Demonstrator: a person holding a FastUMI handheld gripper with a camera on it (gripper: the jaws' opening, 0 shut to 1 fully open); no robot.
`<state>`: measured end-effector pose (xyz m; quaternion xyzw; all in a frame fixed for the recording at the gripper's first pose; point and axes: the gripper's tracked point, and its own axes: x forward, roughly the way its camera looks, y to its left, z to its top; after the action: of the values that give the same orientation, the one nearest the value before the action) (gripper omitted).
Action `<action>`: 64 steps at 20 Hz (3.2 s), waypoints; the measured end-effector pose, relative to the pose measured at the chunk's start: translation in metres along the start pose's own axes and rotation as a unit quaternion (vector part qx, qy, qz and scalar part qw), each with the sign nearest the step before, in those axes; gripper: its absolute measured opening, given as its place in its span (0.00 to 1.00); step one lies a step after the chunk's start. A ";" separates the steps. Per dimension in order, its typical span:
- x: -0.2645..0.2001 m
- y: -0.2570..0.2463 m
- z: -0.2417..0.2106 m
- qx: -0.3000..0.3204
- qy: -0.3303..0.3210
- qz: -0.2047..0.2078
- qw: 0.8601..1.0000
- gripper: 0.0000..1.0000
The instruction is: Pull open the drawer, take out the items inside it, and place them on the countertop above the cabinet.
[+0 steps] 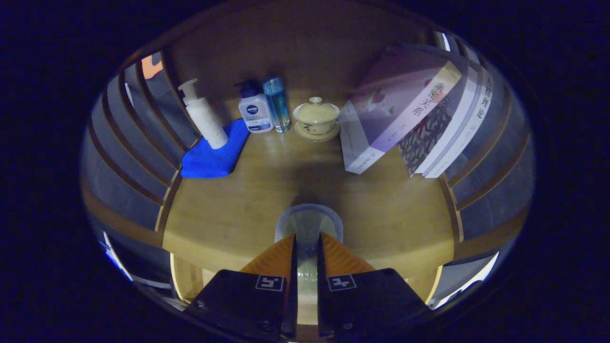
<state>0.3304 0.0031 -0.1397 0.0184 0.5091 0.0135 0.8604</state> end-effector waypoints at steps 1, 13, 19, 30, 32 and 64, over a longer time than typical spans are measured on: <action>0.002 -0.001 0.000 0.003 0.001 0.000 1.000 0.20; -0.017 -0.008 0.016 0.057 -0.068 0.037 0.995 0.69; -0.046 -0.004 0.004 0.036 -0.108 0.035 0.993 0.80; -0.132 0.021 -0.045 0.010 -0.216 0.043 0.975 0.82; -0.152 0.028 -0.056 0.007 -0.239 0.053 0.970 0.85; -0.193 -0.007 -0.295 0.024 -0.501 0.039 0.864 0.98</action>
<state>-0.0210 -0.0068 -0.1129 0.0627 0.0089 0.0239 0.9977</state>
